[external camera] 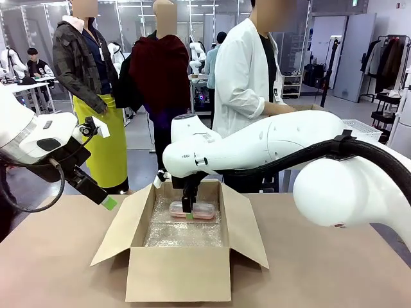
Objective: Pack the glasses set securely to prepare it for shipping.
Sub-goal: Place the Glasses case inside the Package Box.
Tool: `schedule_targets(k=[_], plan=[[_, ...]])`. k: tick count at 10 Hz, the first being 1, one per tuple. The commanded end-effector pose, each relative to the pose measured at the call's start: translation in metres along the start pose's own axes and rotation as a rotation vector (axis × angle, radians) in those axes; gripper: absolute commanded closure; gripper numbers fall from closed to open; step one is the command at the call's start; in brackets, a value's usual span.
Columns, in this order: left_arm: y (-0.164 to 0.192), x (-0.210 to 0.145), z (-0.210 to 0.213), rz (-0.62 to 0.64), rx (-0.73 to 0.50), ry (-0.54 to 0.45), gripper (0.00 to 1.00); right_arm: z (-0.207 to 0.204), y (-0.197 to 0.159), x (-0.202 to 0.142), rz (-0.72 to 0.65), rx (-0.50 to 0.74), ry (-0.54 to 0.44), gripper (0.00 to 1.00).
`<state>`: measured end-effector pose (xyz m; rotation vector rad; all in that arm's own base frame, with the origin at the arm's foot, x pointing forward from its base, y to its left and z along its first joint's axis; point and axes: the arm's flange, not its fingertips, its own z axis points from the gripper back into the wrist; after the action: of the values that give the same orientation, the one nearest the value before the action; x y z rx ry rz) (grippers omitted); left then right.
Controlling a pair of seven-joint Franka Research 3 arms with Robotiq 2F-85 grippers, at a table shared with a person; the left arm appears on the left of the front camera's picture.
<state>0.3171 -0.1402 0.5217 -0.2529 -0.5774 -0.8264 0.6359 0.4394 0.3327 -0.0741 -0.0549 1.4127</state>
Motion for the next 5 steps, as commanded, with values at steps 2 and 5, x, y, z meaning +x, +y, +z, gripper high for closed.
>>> schedule_targets(k=[2,5], plan=[[0.001,-0.001,0.001,-0.008,-0.01,-0.006,0.0,0.015,0.002,0.002,0.044,0.011,-0.023,0.0],[0.001,-0.001,0.001,-0.008,-0.01,-0.006,0.0,0.036,0.023,-0.013,0.076,0.015,-0.036,0.0]])
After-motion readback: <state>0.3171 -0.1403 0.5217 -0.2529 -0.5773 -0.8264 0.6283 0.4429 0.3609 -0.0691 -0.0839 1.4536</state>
